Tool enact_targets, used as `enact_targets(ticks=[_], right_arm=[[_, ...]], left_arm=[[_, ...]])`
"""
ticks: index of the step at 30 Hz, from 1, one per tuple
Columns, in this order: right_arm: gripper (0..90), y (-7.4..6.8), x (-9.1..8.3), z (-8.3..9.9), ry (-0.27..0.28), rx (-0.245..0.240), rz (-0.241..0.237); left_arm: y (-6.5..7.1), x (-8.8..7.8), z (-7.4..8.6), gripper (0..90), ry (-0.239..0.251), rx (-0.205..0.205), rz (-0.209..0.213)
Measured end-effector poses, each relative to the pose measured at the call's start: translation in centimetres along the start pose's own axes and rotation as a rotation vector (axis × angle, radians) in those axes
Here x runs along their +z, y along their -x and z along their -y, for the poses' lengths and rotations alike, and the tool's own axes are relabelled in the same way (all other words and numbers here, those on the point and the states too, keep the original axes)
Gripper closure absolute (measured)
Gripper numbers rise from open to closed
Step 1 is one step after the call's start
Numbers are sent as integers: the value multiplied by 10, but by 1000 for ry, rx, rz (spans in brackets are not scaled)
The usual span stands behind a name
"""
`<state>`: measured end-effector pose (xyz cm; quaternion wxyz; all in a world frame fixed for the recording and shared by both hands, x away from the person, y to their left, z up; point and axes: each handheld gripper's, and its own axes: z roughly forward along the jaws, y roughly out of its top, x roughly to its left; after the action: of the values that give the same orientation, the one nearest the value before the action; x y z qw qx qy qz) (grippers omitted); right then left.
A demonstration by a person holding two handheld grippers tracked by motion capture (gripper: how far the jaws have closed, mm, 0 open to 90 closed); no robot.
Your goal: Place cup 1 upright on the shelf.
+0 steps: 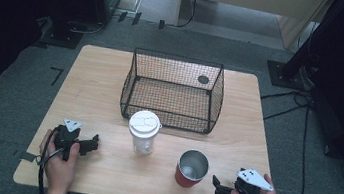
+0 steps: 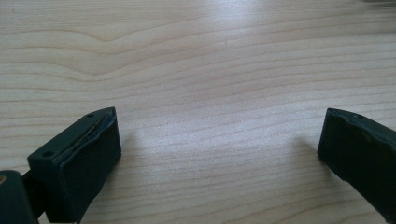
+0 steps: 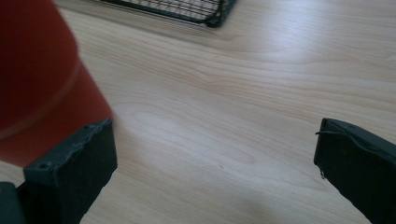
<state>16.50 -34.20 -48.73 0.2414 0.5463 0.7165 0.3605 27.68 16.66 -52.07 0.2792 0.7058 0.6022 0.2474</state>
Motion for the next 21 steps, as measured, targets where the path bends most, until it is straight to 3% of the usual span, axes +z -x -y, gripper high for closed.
enact_targets(ticks=[10,21], right_arm=[[0,-27,-5,-7,0,-73,-66],[0,-36,-8,-8,7,-94,-118]], left_arm=[[0,0,0,0,0,0,2],[0,0,0,0,0,0,0]])
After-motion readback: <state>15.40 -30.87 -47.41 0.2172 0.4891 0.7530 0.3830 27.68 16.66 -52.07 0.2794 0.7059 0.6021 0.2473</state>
